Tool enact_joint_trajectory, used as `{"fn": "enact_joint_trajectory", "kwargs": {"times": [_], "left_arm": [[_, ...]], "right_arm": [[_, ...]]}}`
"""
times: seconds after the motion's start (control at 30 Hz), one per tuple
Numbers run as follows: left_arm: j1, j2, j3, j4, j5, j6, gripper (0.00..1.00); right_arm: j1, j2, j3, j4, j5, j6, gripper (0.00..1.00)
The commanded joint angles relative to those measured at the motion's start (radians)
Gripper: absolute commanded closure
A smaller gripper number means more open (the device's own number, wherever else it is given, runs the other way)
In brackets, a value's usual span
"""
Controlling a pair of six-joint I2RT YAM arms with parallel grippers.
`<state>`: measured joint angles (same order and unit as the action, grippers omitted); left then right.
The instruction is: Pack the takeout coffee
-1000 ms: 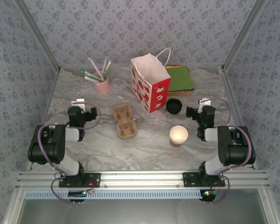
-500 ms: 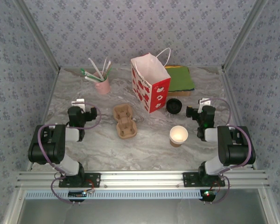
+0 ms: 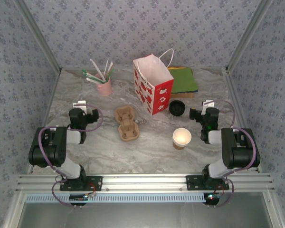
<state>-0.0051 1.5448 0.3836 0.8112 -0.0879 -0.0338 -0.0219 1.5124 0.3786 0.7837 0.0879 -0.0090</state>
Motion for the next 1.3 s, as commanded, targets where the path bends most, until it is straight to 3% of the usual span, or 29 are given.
{"fn": "enact_joint_trajectory", "kwargs": {"times": [0.0, 0.1, 0.2, 0.37, 0.5, 0.63, 0.8, 0.93, 1.1, 1.27], "left_arm": [[0.020, -0.008, 0.034, -0.003, 0.044, 0.009, 0.00], [0.022, -0.011, 0.033, 0.001, 0.045, 0.007, 0.00], [0.022, -0.046, 0.075, -0.099, 0.020, -0.003, 0.00], [0.022, -0.165, 0.263, -0.519, -0.093, -0.087, 0.00], [0.022, -0.234, 0.454, -0.875, -0.122, -0.262, 0.00], [0.023, -0.296, 0.601, -1.152, -0.078, -0.463, 0.00], [0.016, -0.364, 0.644, -1.251, 0.149, -0.548, 0.00], [-0.120, -0.399, 0.650, -1.299, 0.170, -0.577, 0.00], [-0.335, -0.411, 0.649, -1.311, 0.132, -0.620, 0.00], [-0.538, -0.370, 0.702, -1.353, 0.045, -0.637, 0.00]], "right_arm": [[-0.007, 0.005, 0.016, 0.014, -0.014, -0.008, 0.00], [-0.007, 0.001, 0.012, 0.016, -0.011, -0.008, 0.00], [0.001, -0.057, 0.050, -0.102, 0.024, -0.006, 0.00], [-0.011, -0.209, 0.163, -0.421, 0.083, 0.081, 0.00], [-0.036, -0.337, 0.251, -0.671, 0.152, 0.263, 0.00], [-0.074, -0.433, 0.390, -0.966, 0.122, 0.451, 0.00], [-0.096, -0.477, 0.540, -1.226, 0.047, 0.538, 0.00], [-0.078, -0.462, 0.639, -1.379, -0.084, 0.497, 0.02], [-0.007, -0.431, 0.738, -1.597, -0.173, 0.428, 0.19], [0.138, -0.422, 0.778, -1.784, -0.151, 0.432, 0.36]]}}
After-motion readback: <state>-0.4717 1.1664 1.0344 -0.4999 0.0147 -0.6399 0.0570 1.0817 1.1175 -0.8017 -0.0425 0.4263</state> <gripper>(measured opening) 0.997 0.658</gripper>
